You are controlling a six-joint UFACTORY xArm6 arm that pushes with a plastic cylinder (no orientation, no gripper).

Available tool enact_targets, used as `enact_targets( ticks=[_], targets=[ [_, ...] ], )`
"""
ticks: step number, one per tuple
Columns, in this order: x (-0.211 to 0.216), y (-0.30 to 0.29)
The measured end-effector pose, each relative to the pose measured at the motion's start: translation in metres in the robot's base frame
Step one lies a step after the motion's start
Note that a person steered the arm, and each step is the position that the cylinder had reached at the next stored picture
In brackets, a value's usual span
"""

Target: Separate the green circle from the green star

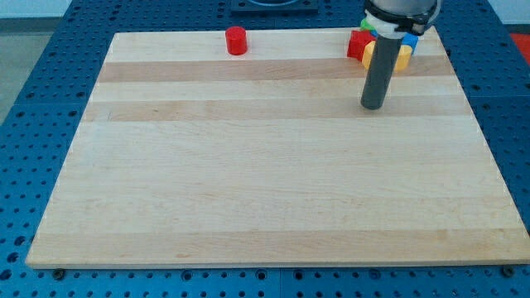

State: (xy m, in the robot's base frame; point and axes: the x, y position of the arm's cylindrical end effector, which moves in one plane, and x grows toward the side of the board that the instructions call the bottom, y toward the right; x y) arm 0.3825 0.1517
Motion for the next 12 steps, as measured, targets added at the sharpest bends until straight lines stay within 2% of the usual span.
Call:
enact_targets(
  ticks=[1, 2, 3, 4, 5, 6, 7, 10, 11, 12],
  targets=[
    [0.003, 0.055],
    [-0.005, 0.157],
    [-0.024, 0.194],
    [-0.069, 0.194],
    [-0.149, 0.192],
    [-0.192, 0.182],
    [-0.192, 0.161],
    [-0.190, -0.019],
    [-0.170, -0.076],
    [-0.132, -0.109]
  ],
)
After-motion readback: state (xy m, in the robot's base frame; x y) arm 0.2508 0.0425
